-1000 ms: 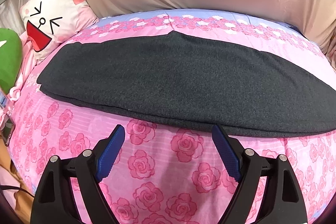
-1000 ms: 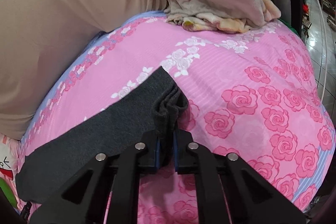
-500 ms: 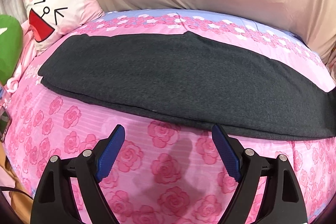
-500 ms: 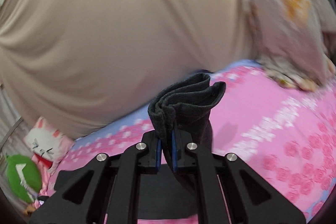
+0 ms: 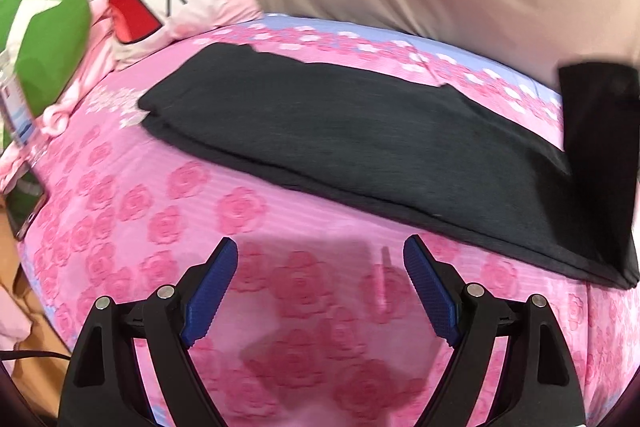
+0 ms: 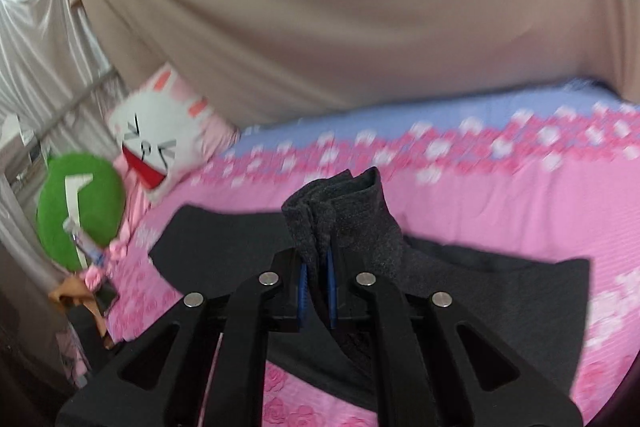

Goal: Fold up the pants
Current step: 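Lift the hem end and fold it toward the waistband, then open the right gripper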

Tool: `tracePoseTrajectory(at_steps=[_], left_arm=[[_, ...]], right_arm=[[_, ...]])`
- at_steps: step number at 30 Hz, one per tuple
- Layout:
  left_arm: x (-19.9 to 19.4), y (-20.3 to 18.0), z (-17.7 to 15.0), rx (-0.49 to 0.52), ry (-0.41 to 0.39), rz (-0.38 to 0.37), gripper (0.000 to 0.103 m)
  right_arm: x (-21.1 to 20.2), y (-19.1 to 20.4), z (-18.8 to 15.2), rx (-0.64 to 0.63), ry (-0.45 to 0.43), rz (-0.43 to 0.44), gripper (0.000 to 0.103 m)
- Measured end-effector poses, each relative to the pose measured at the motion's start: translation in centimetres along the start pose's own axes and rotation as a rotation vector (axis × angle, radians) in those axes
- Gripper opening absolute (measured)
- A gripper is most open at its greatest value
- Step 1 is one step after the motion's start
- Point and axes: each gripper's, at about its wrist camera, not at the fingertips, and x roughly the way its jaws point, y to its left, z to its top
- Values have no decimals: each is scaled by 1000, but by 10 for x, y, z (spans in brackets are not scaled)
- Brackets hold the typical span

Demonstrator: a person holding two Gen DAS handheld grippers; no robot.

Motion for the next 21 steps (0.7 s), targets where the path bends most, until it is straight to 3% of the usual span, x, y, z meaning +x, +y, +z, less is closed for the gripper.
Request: tracePoseTrajectory(at_steps=[8, 10, 12, 14, 17, 21], left_arm=[[-2, 13, 0, -8, -9, 18, 82], [1, 11, 1, -11, -3, 7, 82], [2, 8, 2, -10, 4, -1, 82], [2, 7, 2, -12, 7, -2, 82], [-2, 14, 2, -15, -1, 7, 82], [-2, 27, 2, -43, 3, 19, 83]], right_arm=[[15, 11, -11, 16, 9, 20, 8], [36, 18, -16, -22, 74, 25, 16], [65, 23, -34, -58, 178, 19, 45], [72, 22, -48, -56, 223, 6, 48], [30, 2, -60, -22, 132, -24, 48], [-48, -70, -66, 134, -17, -197, 64]])
